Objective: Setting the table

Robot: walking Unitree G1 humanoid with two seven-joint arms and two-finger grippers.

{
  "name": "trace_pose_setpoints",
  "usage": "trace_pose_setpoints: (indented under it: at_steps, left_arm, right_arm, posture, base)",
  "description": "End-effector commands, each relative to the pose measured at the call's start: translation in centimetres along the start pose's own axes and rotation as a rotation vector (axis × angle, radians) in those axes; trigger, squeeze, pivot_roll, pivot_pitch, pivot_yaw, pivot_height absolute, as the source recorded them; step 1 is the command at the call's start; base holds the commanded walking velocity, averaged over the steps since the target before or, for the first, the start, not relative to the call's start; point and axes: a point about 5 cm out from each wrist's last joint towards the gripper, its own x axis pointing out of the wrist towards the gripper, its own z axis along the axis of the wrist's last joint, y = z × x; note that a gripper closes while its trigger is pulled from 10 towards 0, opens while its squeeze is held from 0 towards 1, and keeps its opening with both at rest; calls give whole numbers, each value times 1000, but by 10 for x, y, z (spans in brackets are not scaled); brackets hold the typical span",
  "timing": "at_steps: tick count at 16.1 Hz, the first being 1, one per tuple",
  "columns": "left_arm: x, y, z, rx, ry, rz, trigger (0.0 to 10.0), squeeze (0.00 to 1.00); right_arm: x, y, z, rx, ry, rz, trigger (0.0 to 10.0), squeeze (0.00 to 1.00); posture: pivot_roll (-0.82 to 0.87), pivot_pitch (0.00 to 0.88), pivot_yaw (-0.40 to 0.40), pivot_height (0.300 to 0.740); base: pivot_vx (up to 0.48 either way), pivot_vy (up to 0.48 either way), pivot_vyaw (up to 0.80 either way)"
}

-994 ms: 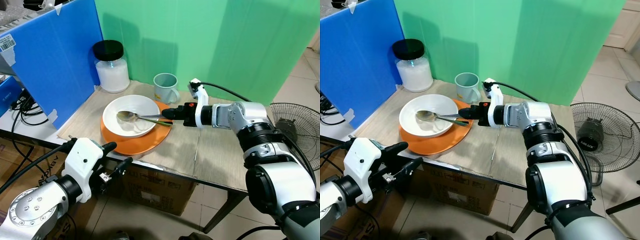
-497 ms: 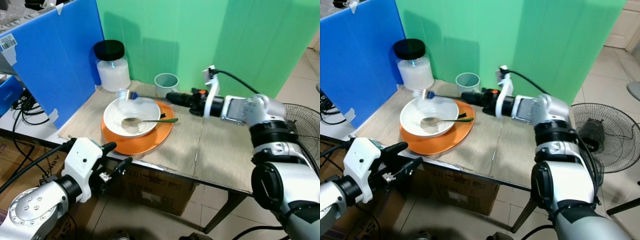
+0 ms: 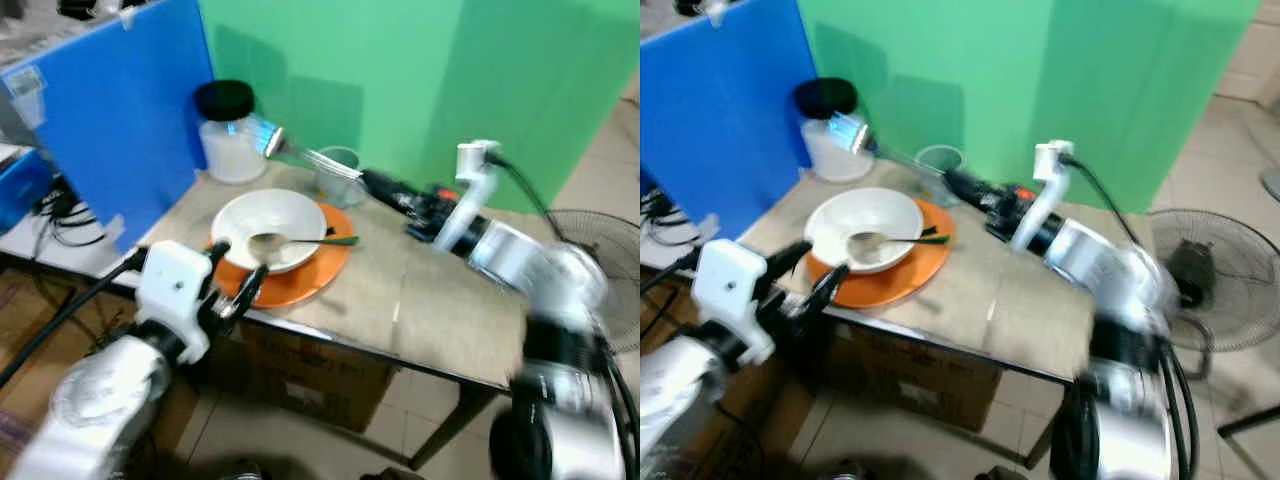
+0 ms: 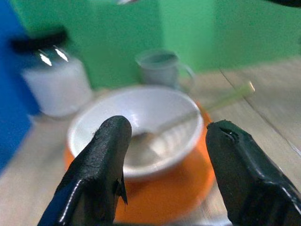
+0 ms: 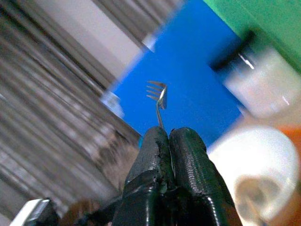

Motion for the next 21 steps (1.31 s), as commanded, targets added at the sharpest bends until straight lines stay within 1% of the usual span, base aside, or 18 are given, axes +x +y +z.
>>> trace_pose_setpoints:
  at_steps: [1,3,5,6,8,9,10,12,13,14,16,17,19,20,21]
  left_arm:
    - [4,0,1,22,-13,38,10000,0]
    - [9,-5,2,29,-41,77,10000,0]
    - [12,-7,4,15,-65,114,10000,0]
    - [13,-10,6,15,-82,136,10000,0]
    - [15,-14,7,5,-97,137,10000,0]
    - [18,-17,7,23,-96,123,10000,0]
    - [20,-17,7,18,-97,132,10000,0]
    - [22,-13,5,24,-87,172,10000,0]
    - [21,-8,0,49,-58,215,10000,0]
    - [19,-4,-4,57,-38,251,10000,0]
    - [15,2,-8,82,-29,304,10000,0]
    - [14,9,-8,81,-25,338,10000,0]
    - [12,14,-10,93,-15,359,10000,0]
    - [9,20,-11,108,-10,386,10000,0]
    - [5,29,-13,111,-3,427,10000,0]
  right_arm:
    - [-6,7,0,-21,-25,-5,10000,0]
    - [-16,10,-14,-35,-47,-63,10000,0]
    - [-23,11,-18,-57,-95,-118,10000,0]
    - [-31,16,-20,-42,-172,-139,10000,0]
    - [-37,21,-23,-11,-225,-142,10000,0]
    - [-39,20,-25,-2,-241,-166,10000,0]
    - [-39,19,-26,-11,-254,-201,10000,0]
    - [-39,18,-26,-11,-288,-260,10000,0]
    - [-39,17,-27,-1,-310,-291,10000,0]
    - [-41,17,-28,12,-324,-307,10000,0]
    - [-44,16,-29,-9,-328,-349,10000,0]
    - [-44,16,-28,-71,-303,-386,10000,0]
    - [-45,15,-27,-117,-282,-410,10000,0]
    - [-46,15,-26,-157,-273,-428,10000,0]
    - [-48,14,-23,-208,-264,-459,10000,0]
  posture:
    - [-36,1,15,740]
    - [-45,0,23,740]
    - [-53,0,32,740]
    - [-60,0,42,740]
    - [-65,0,50,740]
    - [-68,0,54,740]
    - [-69,0,54,740]
    - [-73,0,48,740]
    - [-74,0,47,740]
    - [-75,0,47,740]
    - [-74,0,46,740]
    - [-74,0,46,740]
    - [-74,0,49,740]
    - [-73,0,50,740]
    - [-73,0,50,740]
  base:
    - [0,0,0]
    - [0,0,-741]
    - [0,0,-800]
    - [0,0,-800]
    - [0,0,-800]
    - [0,0,-800]
    - [0,0,-800]
    - [0,0,-800]
    - [0,0,-800]
    - [0,0,-800]
    - [0,0,-800]
    - [0,0,-800]
    - [0,0,-800]
    - [0,0,-800]
    - [0,0,-800]
